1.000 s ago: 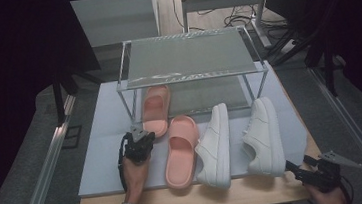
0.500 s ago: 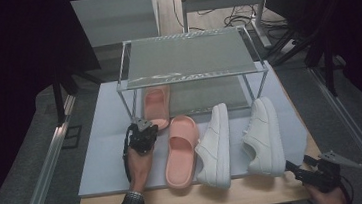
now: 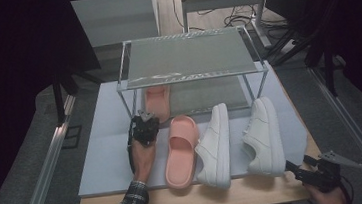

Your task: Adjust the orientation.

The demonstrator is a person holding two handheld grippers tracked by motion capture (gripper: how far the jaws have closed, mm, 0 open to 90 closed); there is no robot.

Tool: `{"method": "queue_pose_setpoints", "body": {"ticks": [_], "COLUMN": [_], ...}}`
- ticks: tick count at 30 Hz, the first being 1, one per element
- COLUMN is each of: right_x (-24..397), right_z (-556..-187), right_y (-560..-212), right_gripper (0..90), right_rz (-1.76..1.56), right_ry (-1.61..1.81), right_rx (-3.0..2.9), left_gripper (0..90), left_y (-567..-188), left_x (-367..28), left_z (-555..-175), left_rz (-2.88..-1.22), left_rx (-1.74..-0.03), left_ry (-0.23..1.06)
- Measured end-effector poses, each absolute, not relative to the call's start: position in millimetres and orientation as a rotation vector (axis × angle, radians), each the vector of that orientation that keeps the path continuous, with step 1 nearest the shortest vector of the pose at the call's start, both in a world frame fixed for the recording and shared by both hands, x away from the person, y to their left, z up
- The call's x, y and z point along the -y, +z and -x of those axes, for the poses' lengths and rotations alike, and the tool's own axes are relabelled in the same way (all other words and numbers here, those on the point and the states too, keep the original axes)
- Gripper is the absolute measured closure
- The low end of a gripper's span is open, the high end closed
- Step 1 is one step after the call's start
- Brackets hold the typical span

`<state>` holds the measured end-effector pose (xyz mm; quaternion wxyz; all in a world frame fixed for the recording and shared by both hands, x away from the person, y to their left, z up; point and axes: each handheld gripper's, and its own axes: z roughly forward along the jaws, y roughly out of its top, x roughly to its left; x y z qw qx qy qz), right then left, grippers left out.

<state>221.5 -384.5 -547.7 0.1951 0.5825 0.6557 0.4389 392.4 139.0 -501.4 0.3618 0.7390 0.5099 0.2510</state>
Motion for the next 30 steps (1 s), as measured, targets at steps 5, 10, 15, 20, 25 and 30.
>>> {"method": "queue_pose_setpoints", "body": {"ticks": [5, 10, 15, 20, 25, 30], "right_x": [385, 385, 385, 385, 385, 385], "right_z": [-222, -222, -222, -222, -222, -222], "right_y": [-548, -548, -548, -548, -548, -548], "right_gripper": [16.3, 16.8, 16.9, 16.9, 16.9, 16.9], "right_rz": [-1.632, -1.631, -1.630, -1.630, -1.630, -1.630], "right_ry": [1.230, 1.234, 1.235, 1.235, 1.236, 1.236], "right_rx": [-1.840, -1.840, -1.840, -1.841, -1.841, -1.841], "left_gripper": [90.0, 89.9, 90.0, 89.9, 90.0, 90.0], "left_y": [-501, -501, -502, -504, -505, -505], "left_x": [-138, -137, -135, -135, -135, -138], "left_z": [-399, -407, -413, -419, -424, -425], "left_rz": [-1.920, -1.927, -1.928, -1.927, -1.936, -1.926], "left_rx": [-1.304, -1.318, -1.331, -1.340, -1.349, -1.344], "left_ry": [0.637, 0.635, 0.643, 0.649, 0.650, 0.621]}}
